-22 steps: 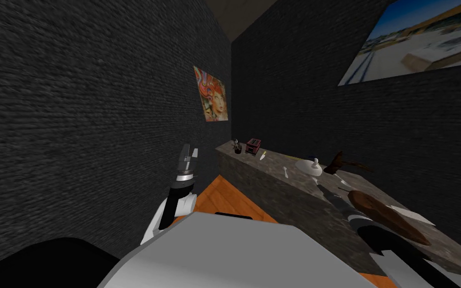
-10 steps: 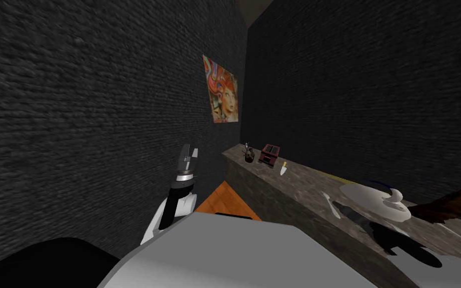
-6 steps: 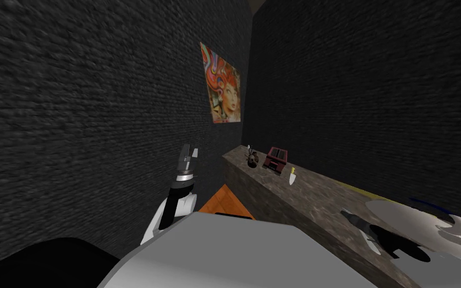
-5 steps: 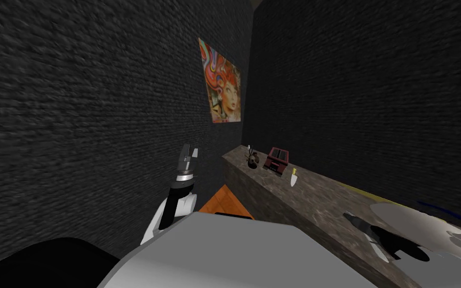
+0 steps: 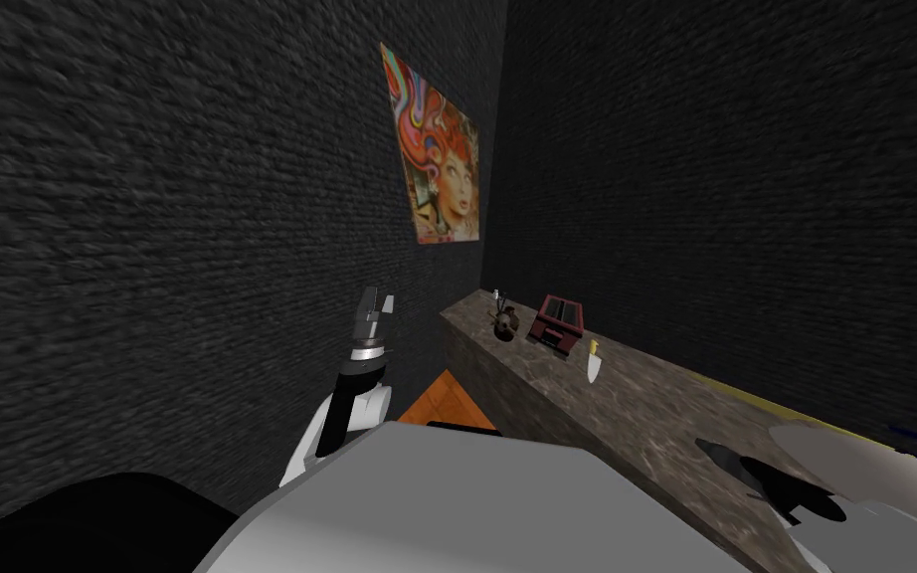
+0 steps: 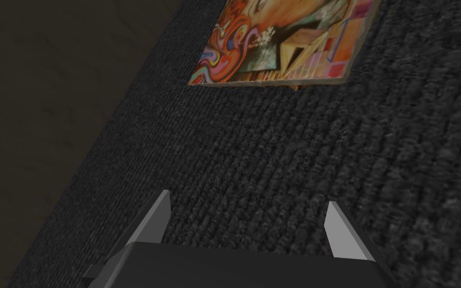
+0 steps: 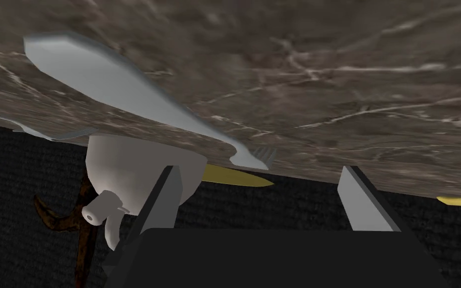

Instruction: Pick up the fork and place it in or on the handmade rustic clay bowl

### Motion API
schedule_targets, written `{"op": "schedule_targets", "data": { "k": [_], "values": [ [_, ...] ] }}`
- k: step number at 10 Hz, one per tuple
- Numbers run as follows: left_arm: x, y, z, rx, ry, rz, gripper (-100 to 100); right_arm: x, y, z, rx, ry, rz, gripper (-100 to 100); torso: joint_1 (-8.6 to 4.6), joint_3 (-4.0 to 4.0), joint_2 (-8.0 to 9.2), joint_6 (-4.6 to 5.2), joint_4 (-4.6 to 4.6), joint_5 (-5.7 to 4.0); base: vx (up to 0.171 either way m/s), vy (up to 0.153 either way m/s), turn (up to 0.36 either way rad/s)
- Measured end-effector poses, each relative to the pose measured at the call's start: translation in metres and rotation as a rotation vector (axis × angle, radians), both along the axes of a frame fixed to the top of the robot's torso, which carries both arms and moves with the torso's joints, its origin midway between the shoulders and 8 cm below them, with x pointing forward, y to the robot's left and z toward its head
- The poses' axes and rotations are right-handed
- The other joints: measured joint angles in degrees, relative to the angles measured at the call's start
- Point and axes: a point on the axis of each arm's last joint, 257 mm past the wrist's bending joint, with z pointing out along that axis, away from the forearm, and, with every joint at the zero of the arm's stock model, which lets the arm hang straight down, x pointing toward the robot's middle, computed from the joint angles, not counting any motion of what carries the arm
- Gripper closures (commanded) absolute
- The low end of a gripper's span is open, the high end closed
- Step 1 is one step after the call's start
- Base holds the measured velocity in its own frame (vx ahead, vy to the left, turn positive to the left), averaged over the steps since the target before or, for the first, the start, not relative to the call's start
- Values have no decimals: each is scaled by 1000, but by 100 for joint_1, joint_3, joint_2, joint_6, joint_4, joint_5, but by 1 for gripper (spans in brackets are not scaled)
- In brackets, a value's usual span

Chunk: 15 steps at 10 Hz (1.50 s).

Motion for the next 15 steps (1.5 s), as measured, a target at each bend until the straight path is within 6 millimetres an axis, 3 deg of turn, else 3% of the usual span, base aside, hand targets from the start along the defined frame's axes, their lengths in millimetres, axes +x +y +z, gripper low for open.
{"op": "schedule_targets", "data": {
  "k": [3,4,8,9,10,12,13,14,15],
  "values": [
    [0,0,0,0,0,0,0,-9,-6,-10,0,0,-28,-100,-18,11,18,-1,4,-5,-18,-38,83],
    [0,0,0,0,0,0,0,-9,-6,-11,0,0,-29,100,-11,10,16,2,4,-3,0,0,0],
    [0,0,0,0,0,0,0,-9,-8,-9,-4,3,-28,100,-6,0,-1,-6,1,-17,-2,-3,-3],
    [0,0,0,0,0,0,0,-9,-8,-9,-5,3,-28,0,-6,0,-1,-7,1,-17,0,0,0],
    [0,0,0,0,0,0,0,-9,-8,-9,-5,3,-28,100,-6,-1,-2,-7,1,-17,17,34,-115],
    [0,0,0,0,0,0,0,-3,-2,-3,-1,0,-9,100,19,-2,-5,0,0,-11,17,42,-99],
    [0,0,0,0,0,0,0,-3,-2,-3,-1,1,-9,0,11,-2,-4,-6,1,-12,0,6,3],
    [0,0,0,0,0,0,0,-3,-2,-3,-1,1,-9,100,3,-1,-3,-6,1,-13,-35,4,30],
    [0,0,0,0,0,0,0,0,-5,5,-13,-5,-1,100,2,5,7,-9,5,-7,-68,-10,34]
  ]
}}
